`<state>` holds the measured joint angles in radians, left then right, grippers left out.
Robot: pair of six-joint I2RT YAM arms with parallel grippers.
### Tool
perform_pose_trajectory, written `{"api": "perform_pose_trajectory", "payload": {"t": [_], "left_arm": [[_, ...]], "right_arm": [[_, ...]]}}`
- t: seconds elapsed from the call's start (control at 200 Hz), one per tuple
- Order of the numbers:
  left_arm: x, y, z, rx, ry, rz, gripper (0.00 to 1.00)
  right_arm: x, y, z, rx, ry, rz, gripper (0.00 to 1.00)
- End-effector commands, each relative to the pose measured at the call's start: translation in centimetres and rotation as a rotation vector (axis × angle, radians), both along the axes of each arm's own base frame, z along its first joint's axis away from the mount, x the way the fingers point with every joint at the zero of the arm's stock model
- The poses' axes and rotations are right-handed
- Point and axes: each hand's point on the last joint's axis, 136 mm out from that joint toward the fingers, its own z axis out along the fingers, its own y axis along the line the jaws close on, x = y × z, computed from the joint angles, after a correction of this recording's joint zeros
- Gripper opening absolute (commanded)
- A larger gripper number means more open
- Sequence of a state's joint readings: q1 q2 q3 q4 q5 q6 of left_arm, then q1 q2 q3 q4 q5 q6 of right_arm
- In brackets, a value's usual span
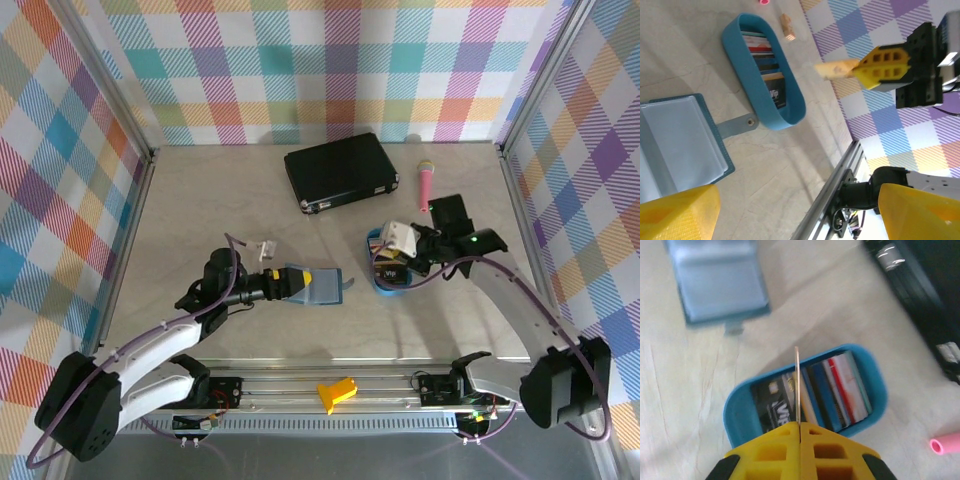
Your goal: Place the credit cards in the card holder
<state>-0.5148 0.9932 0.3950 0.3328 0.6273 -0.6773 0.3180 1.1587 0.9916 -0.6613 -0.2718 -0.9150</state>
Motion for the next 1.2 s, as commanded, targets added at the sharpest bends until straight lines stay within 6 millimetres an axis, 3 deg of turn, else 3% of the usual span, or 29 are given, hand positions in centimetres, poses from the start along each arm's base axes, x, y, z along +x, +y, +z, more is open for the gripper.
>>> {"api": "perform_pose_trajectory", "payload": {"t": [0.0, 0.14, 0.37, 0.485, 0.645, 0.925, 1.19], "left_arm": [[-0.4, -0.1, 3.0, -0.086, -0.023, 0.006, 0.81], [-0.6, 0.3, 5.1, -0.141, -0.052, 0.050, 0.78], [0.2, 0.4, 8.8, -0.240, -0.065, 0.110, 0.76], [0.9, 0.5, 10.6, -0.350, -0.019, 0.149, 0.75], [1.0, 0.8, 12.3, -0.432, 0.015, 0.185, 0.73], [0.3, 1.6, 12.2, -0.434, 0.025, 0.255, 0.70], [-0.1, 1.3, 13.6, -0.491, 0.021, 0.225, 0.71]], "right_arm": [[0.3, 1.7, 6.2, 0.334, 0.075, -0.194, 0.00], [0.2, 1.8, 11.4, 0.687, 0.251, -0.487, 0.00], [-1.9, 4.0, 15.6, 1.092, 0.618, -0.542, 0.00], [-2.0, 5.3, 16.1, 1.193, 0.810, -0.523, 0.00], [-2.0, 6.0, 16.7, 1.240, 0.907, -0.503, 0.00], [-1.3, 6.8, 15.6, 1.208, 0.965, -0.499, 0.00], [0.0, 7.4, 15.8, 1.262, 1.068, -0.525, 0.00]]}}
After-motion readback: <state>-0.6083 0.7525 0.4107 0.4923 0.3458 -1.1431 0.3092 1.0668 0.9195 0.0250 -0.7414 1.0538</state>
